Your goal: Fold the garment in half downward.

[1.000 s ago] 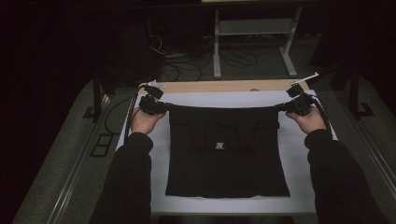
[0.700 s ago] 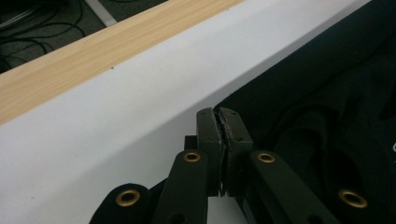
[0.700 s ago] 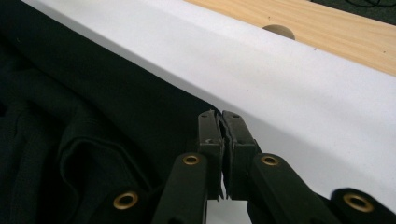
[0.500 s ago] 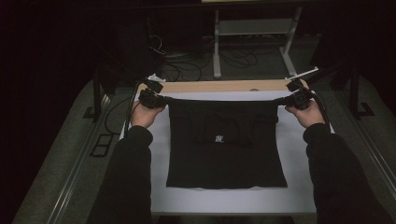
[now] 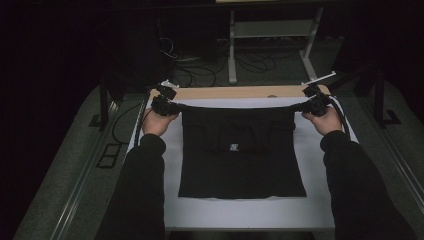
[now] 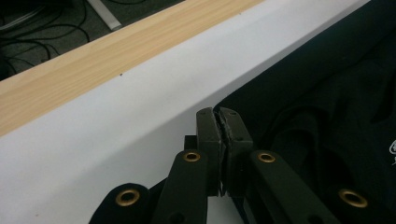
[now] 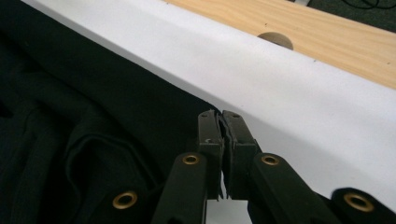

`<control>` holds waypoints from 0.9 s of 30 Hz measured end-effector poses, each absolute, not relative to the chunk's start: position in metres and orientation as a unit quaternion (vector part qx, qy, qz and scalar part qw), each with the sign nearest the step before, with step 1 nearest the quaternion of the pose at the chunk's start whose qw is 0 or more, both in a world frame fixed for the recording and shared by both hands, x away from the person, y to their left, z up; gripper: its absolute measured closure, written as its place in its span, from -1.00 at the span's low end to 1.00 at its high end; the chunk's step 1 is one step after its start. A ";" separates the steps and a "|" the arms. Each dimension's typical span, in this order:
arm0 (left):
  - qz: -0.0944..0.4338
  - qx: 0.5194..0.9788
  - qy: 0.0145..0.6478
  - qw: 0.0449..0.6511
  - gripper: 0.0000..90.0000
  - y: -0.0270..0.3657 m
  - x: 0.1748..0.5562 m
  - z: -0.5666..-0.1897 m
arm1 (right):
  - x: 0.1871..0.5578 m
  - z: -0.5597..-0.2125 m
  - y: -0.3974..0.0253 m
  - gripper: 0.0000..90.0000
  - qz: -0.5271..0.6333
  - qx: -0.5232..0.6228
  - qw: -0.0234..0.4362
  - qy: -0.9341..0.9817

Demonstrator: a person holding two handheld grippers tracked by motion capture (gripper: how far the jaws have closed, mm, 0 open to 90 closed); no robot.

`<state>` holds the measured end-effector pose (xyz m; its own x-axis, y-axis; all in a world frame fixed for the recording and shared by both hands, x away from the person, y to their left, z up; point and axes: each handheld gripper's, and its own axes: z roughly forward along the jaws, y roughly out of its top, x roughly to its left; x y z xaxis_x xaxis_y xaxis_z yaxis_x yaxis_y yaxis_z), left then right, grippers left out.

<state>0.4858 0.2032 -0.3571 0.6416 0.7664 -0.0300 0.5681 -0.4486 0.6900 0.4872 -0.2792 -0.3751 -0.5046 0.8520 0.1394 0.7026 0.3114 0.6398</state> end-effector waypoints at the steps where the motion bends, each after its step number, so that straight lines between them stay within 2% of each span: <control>1: 0.146 0.839 0.397 0.344 0.92 0.203 0.486 -0.359 | 0.488 -0.376 -0.279 0.90 0.330 0.485 0.113 0.802; 23: 0.138 0.834 0.414 0.338 0.90 0.205 0.487 -0.390 | 0.494 -0.404 -0.274 0.87 0.326 0.494 0.102 0.800; 25: 0.140 0.834 0.413 0.338 0.89 0.204 0.487 -0.390 | 0.494 -0.405 -0.274 0.85 0.329 0.495 0.096 0.798; 27: 0.152 0.831 0.417 0.334 0.81 0.202 0.486 -0.391 | 0.494 -0.405 -0.275 0.72 0.334 0.495 0.092 0.797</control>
<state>0.4865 0.2017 -0.3909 0.6059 0.7951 -0.0265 0.5922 -0.4285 0.6825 0.4937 -0.2748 -0.4048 -0.4921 0.8510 0.1835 0.7278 0.2865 0.6231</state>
